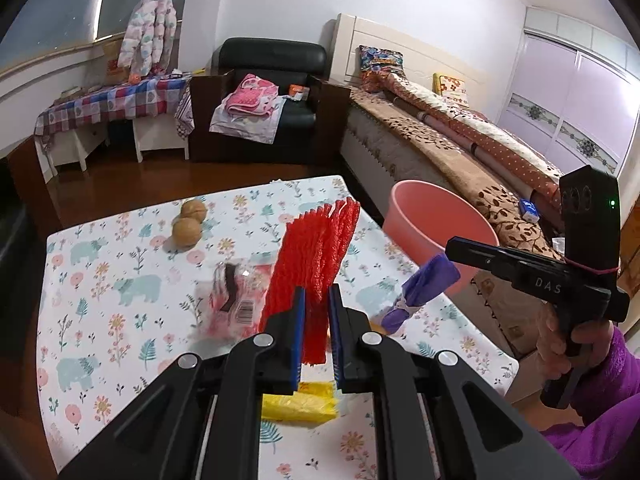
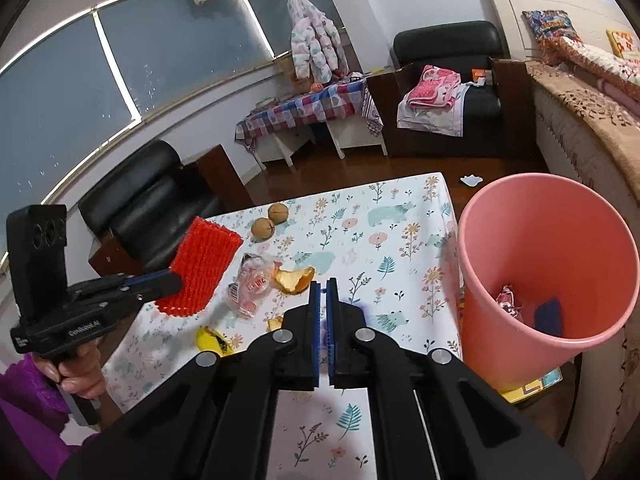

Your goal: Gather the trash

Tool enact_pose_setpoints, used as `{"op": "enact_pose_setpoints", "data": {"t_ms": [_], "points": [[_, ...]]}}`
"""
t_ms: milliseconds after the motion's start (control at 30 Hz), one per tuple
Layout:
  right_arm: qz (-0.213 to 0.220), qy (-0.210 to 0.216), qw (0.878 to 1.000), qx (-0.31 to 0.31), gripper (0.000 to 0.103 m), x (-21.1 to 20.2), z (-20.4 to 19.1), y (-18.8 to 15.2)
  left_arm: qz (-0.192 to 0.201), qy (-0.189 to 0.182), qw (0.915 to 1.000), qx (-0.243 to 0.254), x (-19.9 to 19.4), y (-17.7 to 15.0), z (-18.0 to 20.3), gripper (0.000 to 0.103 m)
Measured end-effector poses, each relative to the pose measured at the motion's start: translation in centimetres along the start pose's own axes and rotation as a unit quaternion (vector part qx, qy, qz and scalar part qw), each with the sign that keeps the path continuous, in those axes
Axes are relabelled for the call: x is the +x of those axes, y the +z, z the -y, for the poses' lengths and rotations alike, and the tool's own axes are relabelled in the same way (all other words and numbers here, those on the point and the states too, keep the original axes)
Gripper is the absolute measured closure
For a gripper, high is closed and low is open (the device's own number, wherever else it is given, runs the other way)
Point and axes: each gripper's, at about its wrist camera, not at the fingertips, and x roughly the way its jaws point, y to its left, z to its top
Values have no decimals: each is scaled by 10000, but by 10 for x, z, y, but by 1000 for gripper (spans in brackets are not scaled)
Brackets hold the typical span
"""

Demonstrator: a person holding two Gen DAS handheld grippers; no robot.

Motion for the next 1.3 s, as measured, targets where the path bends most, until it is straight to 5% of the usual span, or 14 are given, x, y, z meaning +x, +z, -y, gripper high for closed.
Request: {"op": "enact_pose_setpoints", "data": {"t_ms": [333, 467, 633, 833, 1100, 1300], "points": [[-738, -197, 9969, -168, 99, -1, 7, -33, -96, -74, 9999, 47, 5, -3, 6, 92], [-870, -252, 9956, -238, 59, -2, 12, -44, -153, -109, 9998, 33, 9, -5, 6, 92], [-1232, -31, 9919, -300, 58, 3, 12, -50, -235, -139, 9996, -31, 15, -10, 3, 92], [-1664, 150, 9818, 899, 58, 20, 40, -63, -246, -236, 9993, -118, 19, -12, -1, 92], [-1416, -149, 9783, 1506, 52, 43, 57, -39, -244, -301, 9989, -258, 20, -17, -15, 92], [-1387, -330, 9815, 1278, 51, 70, 44, -21, -221, -288, 9985, -421, 19, -21, -26, 92]]}}
